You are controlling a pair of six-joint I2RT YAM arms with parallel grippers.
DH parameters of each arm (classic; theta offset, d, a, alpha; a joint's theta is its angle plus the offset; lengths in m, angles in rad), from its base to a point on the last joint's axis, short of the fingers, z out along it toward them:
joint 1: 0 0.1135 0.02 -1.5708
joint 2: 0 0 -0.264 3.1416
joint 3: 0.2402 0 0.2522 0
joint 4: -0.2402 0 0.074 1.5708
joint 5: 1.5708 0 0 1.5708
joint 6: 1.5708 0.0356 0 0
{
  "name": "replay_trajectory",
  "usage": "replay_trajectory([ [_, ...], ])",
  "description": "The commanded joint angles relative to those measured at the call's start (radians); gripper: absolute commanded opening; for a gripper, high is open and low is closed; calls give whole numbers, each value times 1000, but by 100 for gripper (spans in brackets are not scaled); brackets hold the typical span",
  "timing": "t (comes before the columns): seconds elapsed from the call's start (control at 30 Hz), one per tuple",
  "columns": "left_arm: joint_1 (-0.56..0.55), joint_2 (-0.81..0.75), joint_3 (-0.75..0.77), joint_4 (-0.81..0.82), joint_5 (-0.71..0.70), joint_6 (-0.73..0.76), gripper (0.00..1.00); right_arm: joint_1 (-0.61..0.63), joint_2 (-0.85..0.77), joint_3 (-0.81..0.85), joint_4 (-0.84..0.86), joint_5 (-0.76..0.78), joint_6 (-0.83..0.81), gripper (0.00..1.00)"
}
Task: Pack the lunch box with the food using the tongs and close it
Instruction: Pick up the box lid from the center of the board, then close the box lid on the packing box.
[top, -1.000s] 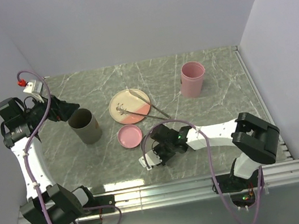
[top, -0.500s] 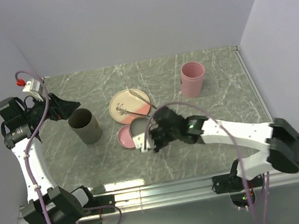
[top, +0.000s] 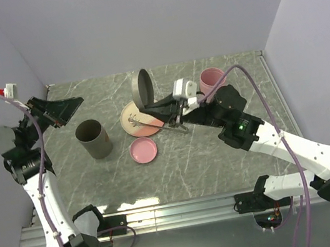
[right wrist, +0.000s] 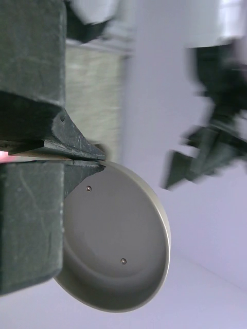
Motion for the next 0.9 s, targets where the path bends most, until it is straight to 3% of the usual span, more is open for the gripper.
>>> replay_trajectory([
  [0.0, -7, -71, -69, 380, -56, -394, 99, -1, 29, 64, 192, -8, 187, 0],
  [0.13, -60, -176, -100, 325, -212, -421, 99, 16, 49, 89, 291, -41, 219, 0],
  [0.23, -132, -211, -172, 397, -278, -554, 99, 38, 72, 98, 334, -77, 180, 0],
  [0.47, -293, -228, -198, 415, -388, -527, 99, 58, 138, 118, 404, -78, 110, 0],
  [0.6, -384, -222, -212, 461, -465, -467, 90, 88, 165, 136, 459, -37, 150, 0],
  [0.87, -432, -190, -213, 486, -568, -490, 72, 137, 172, 133, 476, 17, 150, 0],
])
